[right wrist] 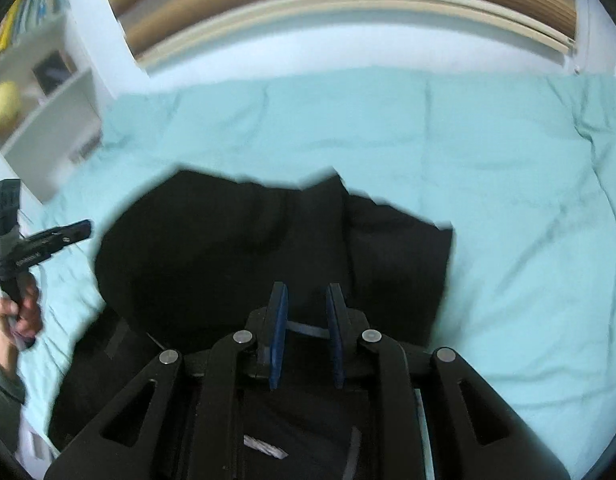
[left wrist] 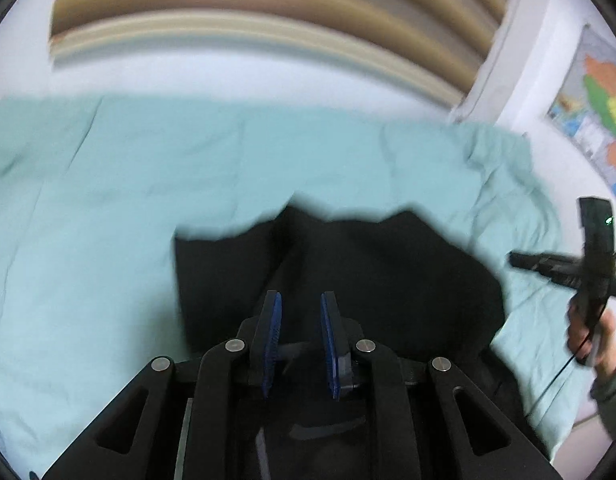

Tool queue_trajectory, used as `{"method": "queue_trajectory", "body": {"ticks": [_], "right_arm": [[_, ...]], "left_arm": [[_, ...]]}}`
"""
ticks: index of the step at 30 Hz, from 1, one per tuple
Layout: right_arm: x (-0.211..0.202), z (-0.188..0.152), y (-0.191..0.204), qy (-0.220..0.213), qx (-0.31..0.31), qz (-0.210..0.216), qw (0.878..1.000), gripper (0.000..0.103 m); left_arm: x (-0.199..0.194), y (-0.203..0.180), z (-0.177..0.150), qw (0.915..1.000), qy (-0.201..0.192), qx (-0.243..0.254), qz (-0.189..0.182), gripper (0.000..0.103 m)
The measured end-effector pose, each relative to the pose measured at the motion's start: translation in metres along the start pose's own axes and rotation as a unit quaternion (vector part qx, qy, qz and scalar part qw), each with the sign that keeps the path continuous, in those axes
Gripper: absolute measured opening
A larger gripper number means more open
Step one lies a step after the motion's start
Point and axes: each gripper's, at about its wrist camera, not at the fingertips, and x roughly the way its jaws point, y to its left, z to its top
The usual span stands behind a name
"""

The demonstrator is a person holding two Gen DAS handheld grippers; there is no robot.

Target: Fold large clothes

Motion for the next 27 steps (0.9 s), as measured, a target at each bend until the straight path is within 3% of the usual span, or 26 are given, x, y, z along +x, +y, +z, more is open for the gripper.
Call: {"method": "queue_trajectory", "body": {"ticks": [3,4,5,8,12,16,20,24,27], "right_arm": [[0.005,0.030,0.020,-0.014,0.004,0.023,1.000,0.029],[0.010,0.039,0.029,-0.017,0.004,0.031,0.999,0.037],[0.015,0.044,0.035,-0.017,0.004,0.037,0.999,0.045],[0.043,0.049,0.054,0.003,0.012,0.067,0.998,0.049],[0.086,0.026,0.061,0.069,0.011,0.077,0.995,0.049],[0.129,-0.045,0.055,0.160,0.008,0.053,0.986,0.048],[0.152,-0.088,0.046,0.163,0.026,0.033,0.986,0.048],[0.159,-0.085,0.048,0.165,0.032,0.017,0.986,0.048],[0.138,-0.078,0.055,0.161,0.016,0.019,0.987,0.049]], "left_arm": [[0.011,-0.018,0.036,0.9993,-0.014,0.002,-0.033,0.022],[0.020,-0.020,0.045,0.9992,-0.010,0.002,-0.039,0.023],[0.030,-0.023,0.050,0.9991,-0.001,0.001,-0.042,0.024],[0.061,-0.024,0.044,0.9970,0.046,-0.002,-0.062,0.025],[0.091,-0.017,-0.011,0.9880,0.124,-0.013,-0.092,0.024],[0.114,0.003,-0.085,0.9730,0.190,-0.077,-0.106,0.024],[0.127,0.014,-0.113,0.9707,0.180,-0.120,-0.106,0.022],[0.130,0.004,-0.106,0.9737,0.187,-0.107,-0.074,0.020],[0.104,-0.012,-0.094,0.9802,0.166,-0.081,-0.071,0.019]]}}
